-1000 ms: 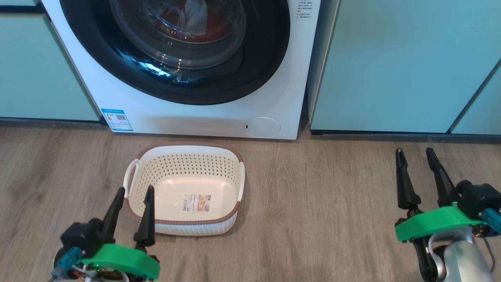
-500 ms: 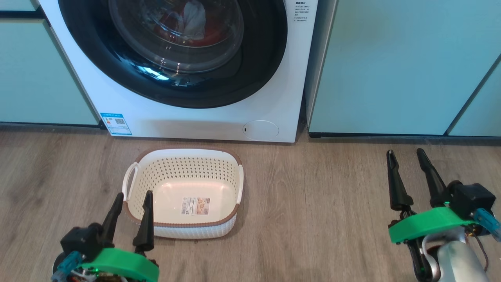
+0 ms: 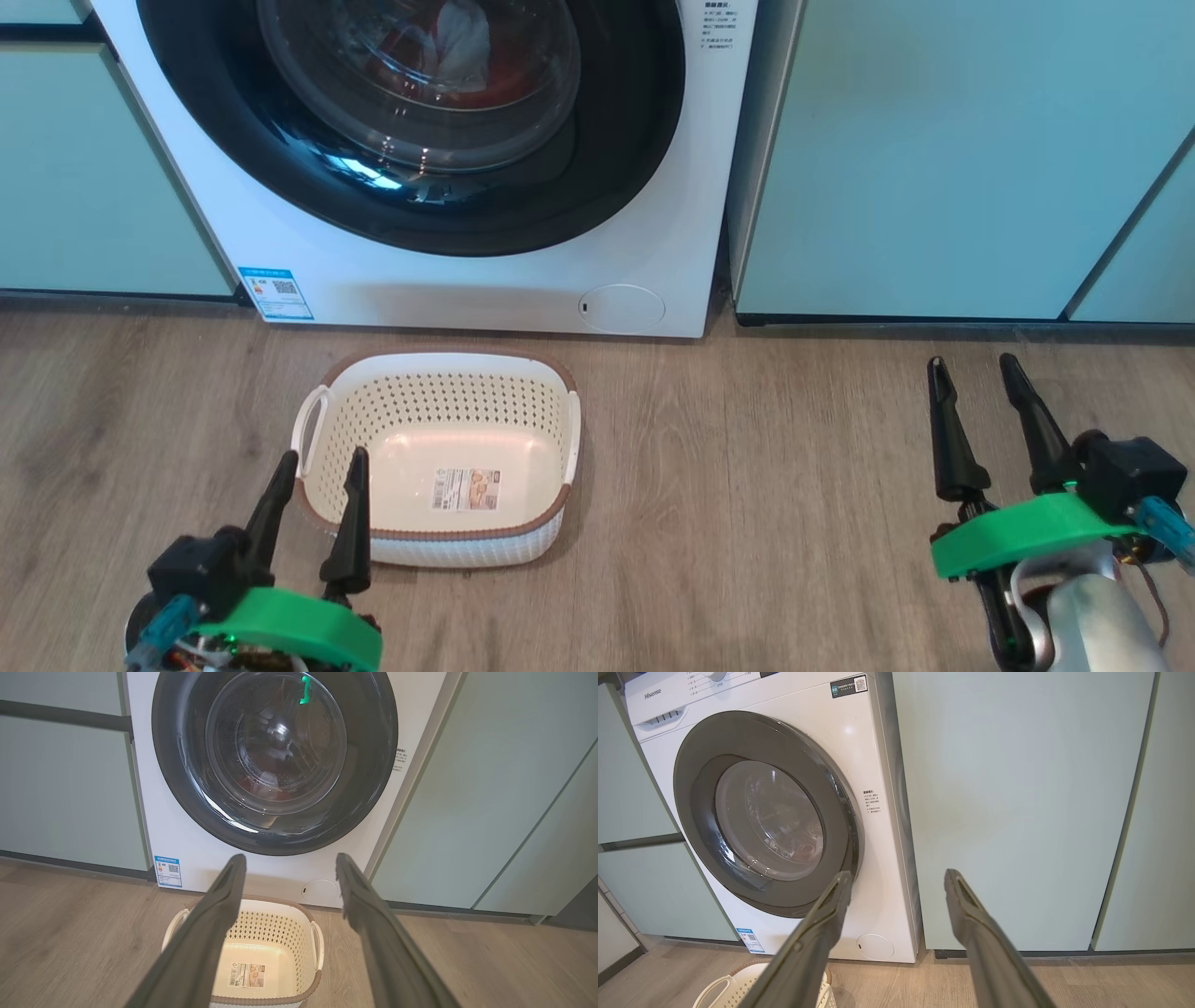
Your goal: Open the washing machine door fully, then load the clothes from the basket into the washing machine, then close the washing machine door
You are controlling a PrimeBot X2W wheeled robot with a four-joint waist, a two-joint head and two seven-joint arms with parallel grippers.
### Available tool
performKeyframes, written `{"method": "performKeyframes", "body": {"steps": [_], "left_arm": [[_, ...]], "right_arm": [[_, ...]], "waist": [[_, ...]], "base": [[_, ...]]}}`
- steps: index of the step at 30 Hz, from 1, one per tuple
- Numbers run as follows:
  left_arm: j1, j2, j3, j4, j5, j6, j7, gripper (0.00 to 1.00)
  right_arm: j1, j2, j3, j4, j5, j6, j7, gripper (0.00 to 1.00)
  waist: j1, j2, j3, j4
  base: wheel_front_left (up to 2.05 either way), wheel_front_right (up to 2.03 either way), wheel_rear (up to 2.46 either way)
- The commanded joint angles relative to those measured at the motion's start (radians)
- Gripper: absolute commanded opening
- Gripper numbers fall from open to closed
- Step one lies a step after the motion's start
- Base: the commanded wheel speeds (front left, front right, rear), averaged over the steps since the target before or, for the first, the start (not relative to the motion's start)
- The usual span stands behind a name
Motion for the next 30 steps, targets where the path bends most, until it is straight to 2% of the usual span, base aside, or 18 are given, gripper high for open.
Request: {"method": "performKeyframes", "body": {"steps": [1,10,11,14,30], "left_arm": [[-0.024,0.011,0.025,-0.033,-0.009,0.005,-0.010,1.00],[-0.024,0.011,0.031,-0.026,-0.038,0.015,-0.010,1.00],[0.000,-0.001,0.002,0.008,-0.038,0.010,0.000,0.00],[0.009,-0.004,0.002,0.053,-0.042,0.009,0.007,0.00],[-0.013,-0.003,0.016,0.060,-0.200,0.006,0.051,0.00]], "right_arm": [[-0.017,-0.001,0.022,-0.030,0.002,0.000,-0.009,1.00],[-0.020,-0.001,0.018,-0.030,0.002,0.000,-0.009,1.00],[0.000,0.000,-0.004,0.004,0.000,0.000,0.000,0.00],[0.011,0.002,-0.004,0.047,0.004,0.000,0.003,0.00],[0.004,0.002,-0.008,0.044,0.171,0.000,0.047,0.00]], "waist": [[0.0000,-0.0001,0.001,0.000],[0.0000,-0.0001,0.006,0.001],[0.0000,-0.0001,0.006,0.001],[0.0000,-0.0001,0.006,0.001],[0.0000,-0.0001,0.010,0.000]], "base": [[0.00,0.00,0.00],[0.00,0.00,0.00],[0.00,0.00,0.00],[0.00,0.00,0.00],[0.00,0.00,0.00]]}}
